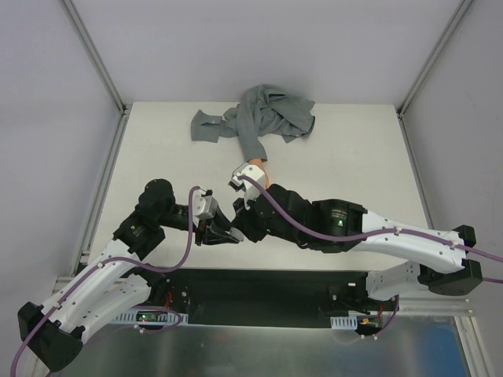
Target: Paint the nails
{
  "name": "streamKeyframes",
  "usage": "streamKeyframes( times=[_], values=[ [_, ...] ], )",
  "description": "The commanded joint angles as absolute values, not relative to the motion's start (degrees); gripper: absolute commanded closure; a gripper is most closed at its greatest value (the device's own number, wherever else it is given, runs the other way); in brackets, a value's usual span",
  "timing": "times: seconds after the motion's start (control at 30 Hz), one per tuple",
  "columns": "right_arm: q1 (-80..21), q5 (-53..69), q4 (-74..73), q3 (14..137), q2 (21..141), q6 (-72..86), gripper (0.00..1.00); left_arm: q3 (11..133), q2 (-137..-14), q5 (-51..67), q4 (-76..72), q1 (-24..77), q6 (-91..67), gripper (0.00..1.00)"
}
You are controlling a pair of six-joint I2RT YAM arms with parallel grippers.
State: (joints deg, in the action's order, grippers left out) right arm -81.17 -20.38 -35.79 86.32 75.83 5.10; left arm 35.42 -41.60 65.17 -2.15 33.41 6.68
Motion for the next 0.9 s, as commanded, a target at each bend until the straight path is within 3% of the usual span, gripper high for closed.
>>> streamKeyframes(
  times=[0.0,0.4,0.63,0.73,0.87],
  values=[
    [-80.95,-19.34,-36.12,85.34,75.41,5.54,0.99,37.53,-41.04,65.39,-4.66,33.66,7.56,1.00],
    [-81.73,-20.47,-35.08,82.53,75.67,5.36,0.99,37.79,-41.40,64.69,-4.66,33.66,7.38,1.00],
    [-84.90,-31.71,-30.14,76.38,76.90,7.47,0.92,38.32,-41.13,62.32,-4.66,33.66,6.59,1.00],
    [-85.34,-33.93,-29.10,74.97,75.94,9.66,0.83,38.23,-40.87,60.74,-4.66,33.66,6.33,1.00],
    [-85.17,-31.91,-31.71,77.33,74.54,9.49,0.59,38.06,-41.40,61.34,-4.66,33.66,6.33,1.00]
  ],
)
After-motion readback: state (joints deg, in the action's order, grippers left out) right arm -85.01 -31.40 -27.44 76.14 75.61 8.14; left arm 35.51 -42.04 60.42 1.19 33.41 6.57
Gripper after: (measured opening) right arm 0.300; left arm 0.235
